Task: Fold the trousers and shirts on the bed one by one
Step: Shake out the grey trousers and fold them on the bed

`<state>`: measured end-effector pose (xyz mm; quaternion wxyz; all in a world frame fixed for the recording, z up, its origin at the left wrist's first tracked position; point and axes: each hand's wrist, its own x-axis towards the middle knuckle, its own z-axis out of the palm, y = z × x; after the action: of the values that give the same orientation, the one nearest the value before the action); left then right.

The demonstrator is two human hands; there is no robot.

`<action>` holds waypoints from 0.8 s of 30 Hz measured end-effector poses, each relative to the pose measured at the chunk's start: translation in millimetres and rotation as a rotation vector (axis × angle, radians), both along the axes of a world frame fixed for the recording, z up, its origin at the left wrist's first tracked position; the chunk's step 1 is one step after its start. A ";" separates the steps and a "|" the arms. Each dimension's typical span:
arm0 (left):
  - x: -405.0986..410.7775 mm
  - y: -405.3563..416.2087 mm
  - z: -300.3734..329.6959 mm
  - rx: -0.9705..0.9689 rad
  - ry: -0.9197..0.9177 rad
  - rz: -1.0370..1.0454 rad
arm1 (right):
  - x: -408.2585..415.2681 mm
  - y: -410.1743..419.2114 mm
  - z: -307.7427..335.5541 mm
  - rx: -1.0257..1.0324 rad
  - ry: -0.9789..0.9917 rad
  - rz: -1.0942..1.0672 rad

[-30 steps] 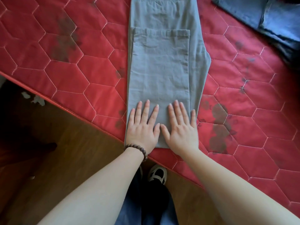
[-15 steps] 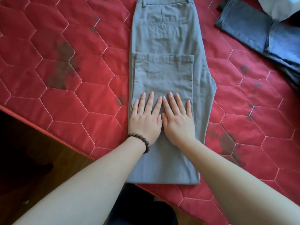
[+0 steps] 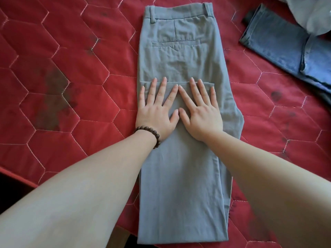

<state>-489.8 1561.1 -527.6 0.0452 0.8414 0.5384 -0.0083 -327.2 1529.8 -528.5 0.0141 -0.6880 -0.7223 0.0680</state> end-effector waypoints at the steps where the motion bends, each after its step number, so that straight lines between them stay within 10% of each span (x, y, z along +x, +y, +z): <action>1: 0.2 -0.5 -0.4 -0.004 0.006 0.020 | 0.4 0.2 0.2 -0.007 -0.004 -0.010; 16: -59.2 -25.8 16.1 -0.172 -0.083 0.158 | 66.5 -72.5 18.6 -0.202 -0.056 -0.202; 24: -118.7 -74.2 34.0 0.074 0.070 -0.257 | 108.3 -150.9 44.8 -0.094 -0.106 0.099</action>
<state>-608.5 1486.9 -493.6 -0.0062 0.9037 0.4274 -0.0236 -218.9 1378.9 -483.7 -0.0598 -0.6540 -0.7512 0.0662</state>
